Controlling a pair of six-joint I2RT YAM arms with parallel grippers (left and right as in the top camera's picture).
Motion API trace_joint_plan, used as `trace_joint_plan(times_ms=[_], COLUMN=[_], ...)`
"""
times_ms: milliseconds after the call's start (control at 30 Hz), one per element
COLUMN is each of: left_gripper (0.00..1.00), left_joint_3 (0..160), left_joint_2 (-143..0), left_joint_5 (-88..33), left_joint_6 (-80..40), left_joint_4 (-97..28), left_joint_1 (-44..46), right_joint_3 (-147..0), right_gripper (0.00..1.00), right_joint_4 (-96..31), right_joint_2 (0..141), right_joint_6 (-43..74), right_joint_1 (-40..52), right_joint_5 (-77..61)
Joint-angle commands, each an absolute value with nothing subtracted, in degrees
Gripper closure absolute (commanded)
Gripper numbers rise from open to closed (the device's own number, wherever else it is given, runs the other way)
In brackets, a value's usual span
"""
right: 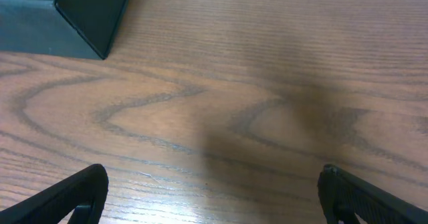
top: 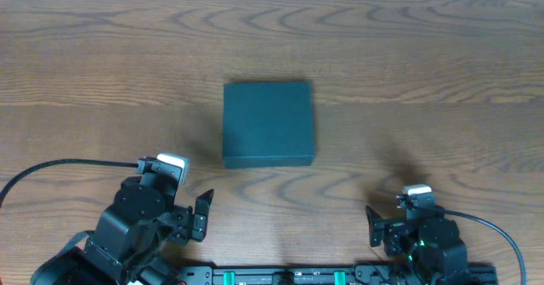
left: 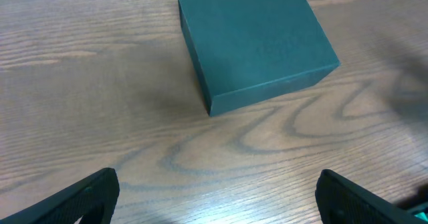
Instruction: Pack container
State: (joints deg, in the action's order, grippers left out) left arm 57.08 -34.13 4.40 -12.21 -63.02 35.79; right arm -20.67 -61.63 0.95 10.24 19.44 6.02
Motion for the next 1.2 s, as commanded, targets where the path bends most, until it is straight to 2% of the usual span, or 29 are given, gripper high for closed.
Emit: trace_joint_plan(times_ms=[0, 333, 467, 600, 767, 967, 1167], left_gripper=[0.05, 0.05, 0.05, 0.05, 0.05, 0.05, 0.05], left_joint_3=[57.28, 56.01, 50.15, 42.70, 32.77, 25.82, 23.00], left_joint_2=[-34.02, -31.81, -25.71, -16.93, -6.22, -0.12, -0.23], left_joint_5=[3.99, 3.97, 2.48, -3.27, -5.65, -6.00, -5.61], left_joint_6=[-12.40, -11.55, -10.68, -4.56, -4.32, -4.45, -2.72], left_joint_4=[-63.22, -63.86, -61.95, -59.99, -57.54, -57.91, -58.50], left_joint_1=[36.03, 35.00, 29.32, 22.37, 14.59, 13.87, 13.87], right_joint_3=[-20.51, -20.51, -20.51, -20.51, -20.51, -20.51, -20.51], right_gripper=[0.01, 0.01, 0.01, 0.01, 0.01, 0.01, 0.01], right_joint_4=[-61.71, -61.71, -61.71, -61.71, -61.71, -61.71, -61.71], right_joint_2=[0.34, 0.34, 0.34, 0.34, 0.34, 0.34, 0.34], right_joint_6=[10.63, 10.63, 10.63, 10.63, 10.63, 10.63, 10.63], right_joint_1=[19.14, 19.14, 19.14, 19.14, 19.14, 19.14, 19.14], right_joint_5=[6.20, 6.20, 6.20, 6.20, 6.20, 6.20, 6.20])
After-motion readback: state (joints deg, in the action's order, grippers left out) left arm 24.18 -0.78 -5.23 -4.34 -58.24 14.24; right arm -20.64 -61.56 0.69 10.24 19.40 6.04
